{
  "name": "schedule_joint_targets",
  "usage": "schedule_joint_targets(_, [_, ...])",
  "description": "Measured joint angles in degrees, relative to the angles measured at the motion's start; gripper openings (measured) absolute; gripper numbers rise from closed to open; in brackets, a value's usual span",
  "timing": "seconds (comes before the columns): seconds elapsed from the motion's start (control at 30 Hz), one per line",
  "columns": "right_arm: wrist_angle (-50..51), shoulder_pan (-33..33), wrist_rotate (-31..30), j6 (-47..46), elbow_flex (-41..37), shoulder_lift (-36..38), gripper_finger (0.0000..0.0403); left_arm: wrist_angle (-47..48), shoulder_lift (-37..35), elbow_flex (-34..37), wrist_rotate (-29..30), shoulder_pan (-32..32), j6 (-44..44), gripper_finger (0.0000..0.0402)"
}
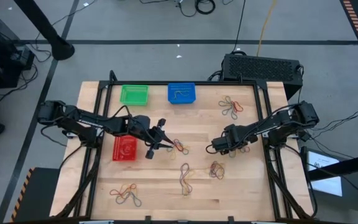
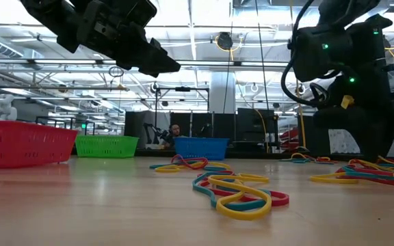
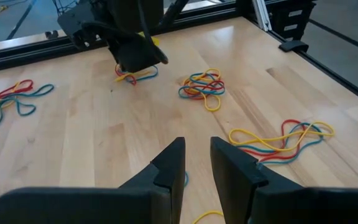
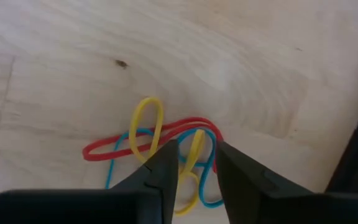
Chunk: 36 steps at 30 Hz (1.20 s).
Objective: Sort rubber bands into baskets
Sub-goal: Put the yellow rubber band into the blue bin
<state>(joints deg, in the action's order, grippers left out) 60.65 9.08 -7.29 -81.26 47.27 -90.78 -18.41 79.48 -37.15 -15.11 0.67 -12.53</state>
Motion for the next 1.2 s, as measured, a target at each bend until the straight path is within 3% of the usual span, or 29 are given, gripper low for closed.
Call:
schedule_joint_targets(0.3, [0.67,0.00,-0.07,3.20,0.88,0.70,0.0007,-0.09,0.00,0.00,0.04,0.00,0.00,0.0083])
schedule_joint_targets(0.5, [8.19,-0.09,-3.10,4.60,7.03,1.61,0.0002,-0.18,0.00,0.00,0.07,0.00,0.02,0.0083])
schedule_joint_targets(0.87, [24.42,2.93,-18.40,4.67,27.40,1.68,0.0001,-0.26,0.00,0.00,0.11,0.00,0.04,0.0083])
schedule_joint_targets(1.07, [22.71,5.48,-22.23,10.17,36.85,1.72,0.0000,-0.28,0.00,0.00,0.11,0.00,0.04,0.0083])
schedule_joint_targets(1.2, [11.65,6.87,-24.22,19.86,38.82,1.73,0.0000,-0.73,0.00,0.00,0.11,0.00,0.04,0.0083])
